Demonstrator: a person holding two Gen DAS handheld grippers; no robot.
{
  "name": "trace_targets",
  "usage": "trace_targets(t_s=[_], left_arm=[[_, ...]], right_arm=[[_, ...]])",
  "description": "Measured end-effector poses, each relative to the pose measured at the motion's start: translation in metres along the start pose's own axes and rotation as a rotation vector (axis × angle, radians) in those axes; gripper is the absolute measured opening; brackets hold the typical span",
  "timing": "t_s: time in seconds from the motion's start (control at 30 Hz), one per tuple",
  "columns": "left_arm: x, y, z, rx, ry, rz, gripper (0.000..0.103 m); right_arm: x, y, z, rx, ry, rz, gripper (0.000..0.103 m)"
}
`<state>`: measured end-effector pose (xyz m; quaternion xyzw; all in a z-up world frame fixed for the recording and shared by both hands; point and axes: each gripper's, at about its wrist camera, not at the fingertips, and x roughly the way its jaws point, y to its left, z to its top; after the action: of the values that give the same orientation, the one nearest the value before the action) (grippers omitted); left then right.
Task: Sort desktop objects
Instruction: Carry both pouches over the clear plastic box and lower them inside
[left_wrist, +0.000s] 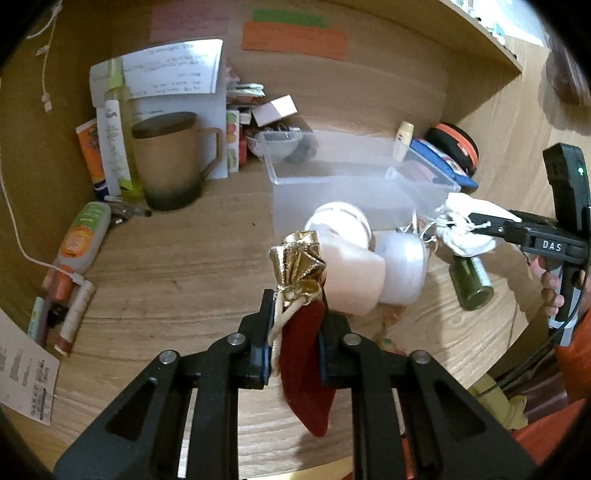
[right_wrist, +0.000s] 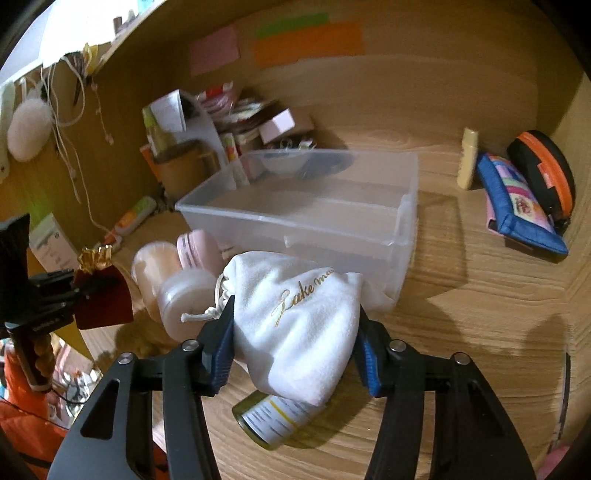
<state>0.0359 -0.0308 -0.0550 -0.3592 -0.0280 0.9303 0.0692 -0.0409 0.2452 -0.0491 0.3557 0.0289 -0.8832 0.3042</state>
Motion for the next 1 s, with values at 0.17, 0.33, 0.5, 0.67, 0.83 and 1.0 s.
trace_targets(t_s=[0.17, 0.33, 0.5, 0.67, 0.83, 1.0], left_arm=[[-0.007, 0.005, 0.009, 0.001, -0.028, 0.01, 0.018], [-0.012, 0.006, 0.022, 0.012, -0.057, 0.005, 0.018], [-0.015, 0.009, 0.036, 0.021, -0.078, -0.006, 0.018], [-0.017, 0.012, 0.05, 0.025, -0.102, -0.021, 0.018], [-0.016, 0.013, 0.067, 0.037, -0.123, -0.041, 0.018], [-0.009, 0.014, 0.086, 0.047, -0.132, -0.061, 0.018]], right_arm=[[-0.011, -0.003, 0.009, 0.006, -0.038, -0.005, 0.051], [-0.024, -0.004, 0.017, 0.009, -0.082, -0.004, 0.051], [-0.034, -0.004, 0.027, -0.002, -0.117, -0.007, 0.051], [-0.038, -0.004, 0.034, -0.011, -0.132, 0.0, 0.051], [-0.039, -0.007, 0.042, 0.004, -0.153, 0.021, 0.051], [-0.033, -0.009, 0.052, 0.002, -0.158, 0.019, 0.051]])
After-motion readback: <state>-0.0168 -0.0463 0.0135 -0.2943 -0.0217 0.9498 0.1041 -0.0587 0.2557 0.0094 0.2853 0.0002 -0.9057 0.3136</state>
